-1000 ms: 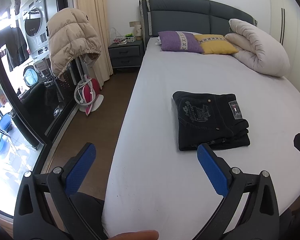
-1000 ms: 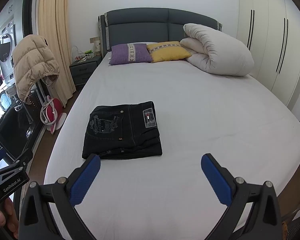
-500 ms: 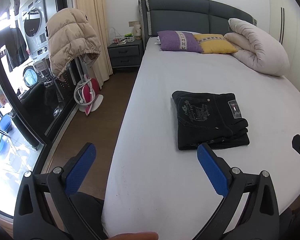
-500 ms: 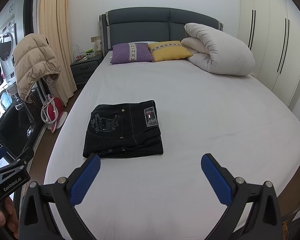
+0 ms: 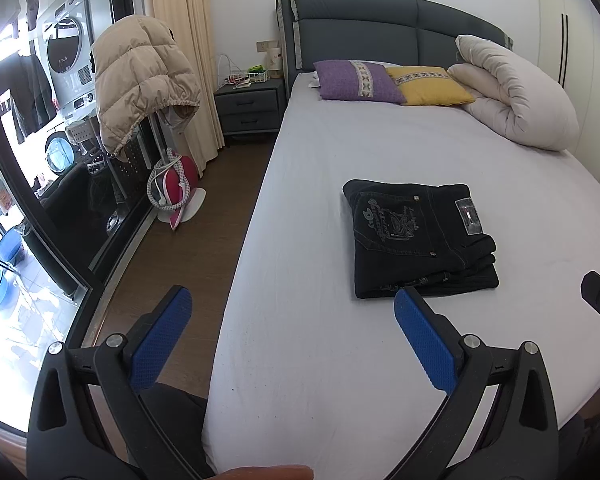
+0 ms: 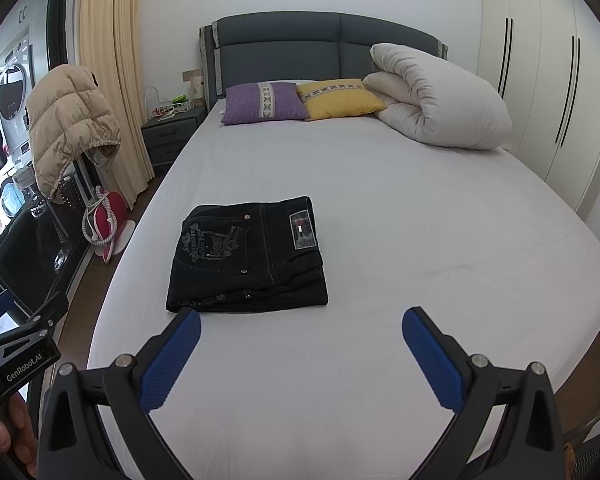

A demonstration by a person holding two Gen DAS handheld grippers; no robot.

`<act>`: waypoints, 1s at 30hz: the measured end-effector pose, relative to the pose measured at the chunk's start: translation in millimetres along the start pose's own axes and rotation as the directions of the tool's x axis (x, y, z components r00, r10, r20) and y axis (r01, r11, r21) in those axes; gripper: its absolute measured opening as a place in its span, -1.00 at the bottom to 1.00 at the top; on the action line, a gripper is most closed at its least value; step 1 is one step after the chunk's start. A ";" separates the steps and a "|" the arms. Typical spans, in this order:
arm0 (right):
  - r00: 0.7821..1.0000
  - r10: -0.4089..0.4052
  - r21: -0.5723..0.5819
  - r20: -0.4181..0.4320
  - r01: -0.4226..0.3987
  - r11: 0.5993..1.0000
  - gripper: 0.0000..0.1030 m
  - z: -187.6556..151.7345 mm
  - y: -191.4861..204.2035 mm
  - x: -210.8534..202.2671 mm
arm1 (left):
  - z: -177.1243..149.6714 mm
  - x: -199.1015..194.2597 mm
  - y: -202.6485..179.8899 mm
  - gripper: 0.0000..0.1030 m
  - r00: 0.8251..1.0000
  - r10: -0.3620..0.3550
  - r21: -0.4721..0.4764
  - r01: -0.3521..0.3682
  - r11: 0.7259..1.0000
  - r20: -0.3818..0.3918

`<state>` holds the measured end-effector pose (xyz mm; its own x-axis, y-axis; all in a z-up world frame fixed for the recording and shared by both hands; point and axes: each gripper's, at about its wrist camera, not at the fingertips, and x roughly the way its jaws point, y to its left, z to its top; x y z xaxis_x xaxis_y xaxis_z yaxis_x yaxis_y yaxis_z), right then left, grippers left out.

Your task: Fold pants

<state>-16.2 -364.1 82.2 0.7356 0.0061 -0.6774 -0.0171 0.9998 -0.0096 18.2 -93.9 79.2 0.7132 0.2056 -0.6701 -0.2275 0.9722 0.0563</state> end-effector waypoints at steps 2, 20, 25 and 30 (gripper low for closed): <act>1.000 0.000 0.000 0.000 0.000 1.000 1.00 -1.1 0.5 -0.3 | -0.2 0.3 2.0 1.00 1.000 -0.002 0.002 0.002 1.000 0.000; 1.000 0.010 -0.009 -0.011 -0.010 1.000 1.00 -2.5 -0.1 6.8 | 0.1 0.1 2.4 1.00 1.000 -0.004 0.003 0.004 1.000 -0.001; 1.000 0.009 -0.008 -0.013 -0.010 1.000 1.00 -3.7 0.3 6.6 | -1.9 5.9 5.4 1.00 1.000 -0.013 0.009 0.013 1.000 -0.013; 1.000 0.012 -0.009 -0.015 -0.012 1.000 1.00 -1.3 -0.8 8.3 | -2.5 8.9 9.1 1.00 1.000 -0.010 0.015 0.010 1.000 -0.018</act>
<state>-10.9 -364.8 75.7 0.7252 0.0174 -0.6884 -0.0321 0.9994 -0.0086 20.9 -83.5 71.8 0.7030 0.1942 -0.6841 -0.2106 0.9757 0.0606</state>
